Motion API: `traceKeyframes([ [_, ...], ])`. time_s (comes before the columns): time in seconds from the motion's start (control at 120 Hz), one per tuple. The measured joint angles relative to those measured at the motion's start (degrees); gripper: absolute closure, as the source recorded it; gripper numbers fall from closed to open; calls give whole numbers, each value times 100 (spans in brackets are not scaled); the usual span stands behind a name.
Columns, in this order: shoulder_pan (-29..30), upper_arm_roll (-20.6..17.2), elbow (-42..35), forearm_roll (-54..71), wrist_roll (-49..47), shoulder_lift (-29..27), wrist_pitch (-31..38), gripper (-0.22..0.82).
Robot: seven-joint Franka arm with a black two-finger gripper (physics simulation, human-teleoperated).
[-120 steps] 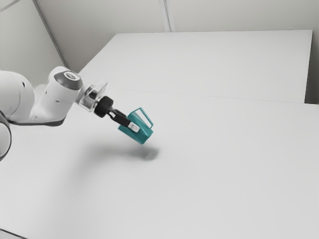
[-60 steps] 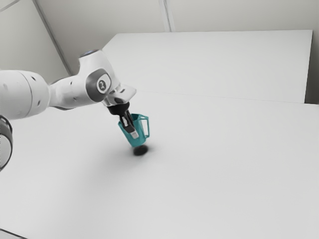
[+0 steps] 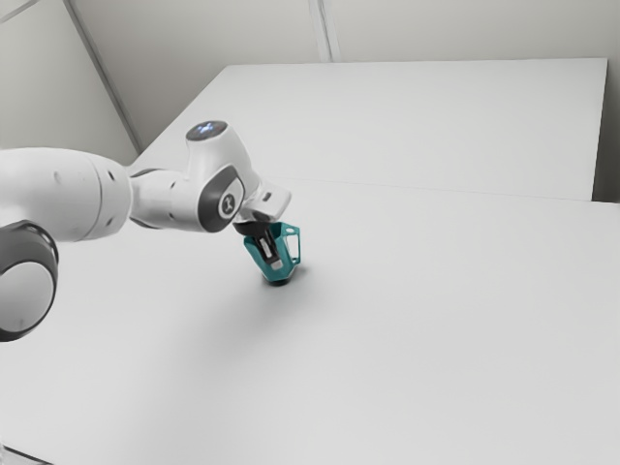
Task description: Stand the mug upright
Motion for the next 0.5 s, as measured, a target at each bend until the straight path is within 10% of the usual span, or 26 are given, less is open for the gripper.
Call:
traceKeyframes([
  [0.1, -24, 3, -2, 28, -144, 34, 96, 76],
  [0.3, -40, 4, 45, 153, -319, -5, 150, 34],
  [0.5, -72, 4, 80, 179, -442, -185, 137, 13],
])
